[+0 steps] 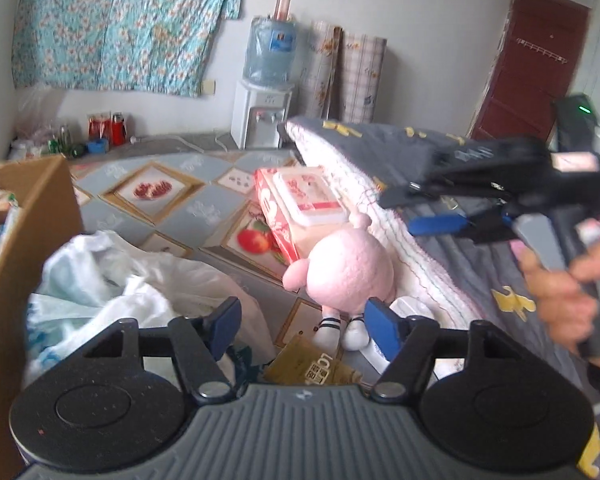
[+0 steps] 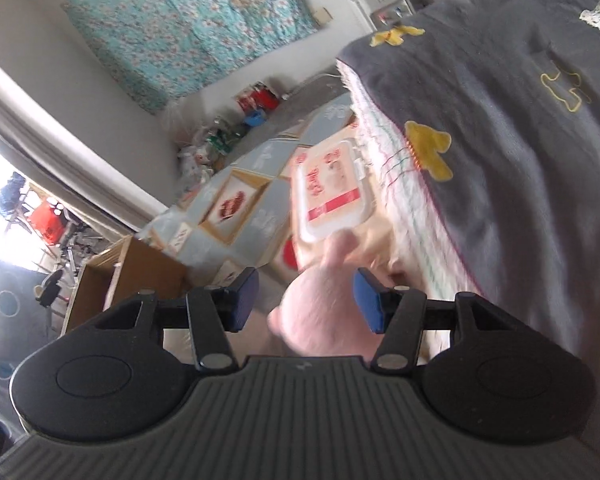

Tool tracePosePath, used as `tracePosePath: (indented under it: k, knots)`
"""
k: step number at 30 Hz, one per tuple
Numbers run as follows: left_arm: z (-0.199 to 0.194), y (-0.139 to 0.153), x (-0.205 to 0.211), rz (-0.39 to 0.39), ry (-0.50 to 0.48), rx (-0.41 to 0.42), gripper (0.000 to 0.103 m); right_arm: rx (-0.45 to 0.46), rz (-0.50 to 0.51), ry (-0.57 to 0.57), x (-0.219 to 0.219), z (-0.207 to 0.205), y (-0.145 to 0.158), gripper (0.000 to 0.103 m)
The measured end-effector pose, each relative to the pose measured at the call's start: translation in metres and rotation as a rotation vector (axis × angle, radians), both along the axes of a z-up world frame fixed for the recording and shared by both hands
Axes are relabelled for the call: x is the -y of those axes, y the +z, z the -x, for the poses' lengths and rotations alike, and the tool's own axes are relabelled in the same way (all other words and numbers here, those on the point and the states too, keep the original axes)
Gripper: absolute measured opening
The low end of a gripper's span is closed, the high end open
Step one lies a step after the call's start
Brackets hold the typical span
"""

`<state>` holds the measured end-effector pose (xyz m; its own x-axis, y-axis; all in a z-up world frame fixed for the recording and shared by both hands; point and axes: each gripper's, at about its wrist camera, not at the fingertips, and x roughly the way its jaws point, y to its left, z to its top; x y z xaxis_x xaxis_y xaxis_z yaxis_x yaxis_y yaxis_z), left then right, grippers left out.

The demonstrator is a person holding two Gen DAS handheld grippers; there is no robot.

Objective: Organize soft objects
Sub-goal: 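Reach to the pink plush toy and grasp it with the right gripper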

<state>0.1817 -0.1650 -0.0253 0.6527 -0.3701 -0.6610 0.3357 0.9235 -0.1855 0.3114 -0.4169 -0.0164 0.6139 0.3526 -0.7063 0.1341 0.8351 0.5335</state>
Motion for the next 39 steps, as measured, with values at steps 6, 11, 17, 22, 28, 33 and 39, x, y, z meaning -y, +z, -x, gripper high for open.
tracePosePath:
  k: [6,11,17,22,28,33,39]
  knots:
    - [-0.021,-0.021,0.012,-0.002,-0.032,-0.05,0.066,-0.062,-0.025,0.005,0.002,-0.038,-0.042,0.036]
    - [-0.025,-0.033,0.025,-0.012,-0.082,-0.066,0.067,-0.041,-0.087,0.034,0.003,-0.039,-0.05,0.015]
    - [-0.023,-0.034,0.029,-0.031,-0.091,-0.039,0.072,0.04,-0.128,0.143,-0.01,-0.011,-0.014,0.01]
    - [-0.018,-0.025,0.03,-0.04,-0.072,-0.005,0.079,0.108,-0.119,0.212,-0.025,0.014,0.024,0.01]
    - [-0.004,-0.003,0.023,0.001,-0.059,0.028,0.079,0.191,-0.11,0.292,-0.046,0.05,0.075,0.01]
    - [0.016,0.025,0.0,0.053,-0.019,0.077,0.078,0.267,-0.098,0.369,-0.072,0.08,0.122,0.01]
    - [0.047,0.059,-0.048,0.109,0.075,0.146,0.078,0.337,-0.113,0.489,-0.119,0.1,0.172,0.01]
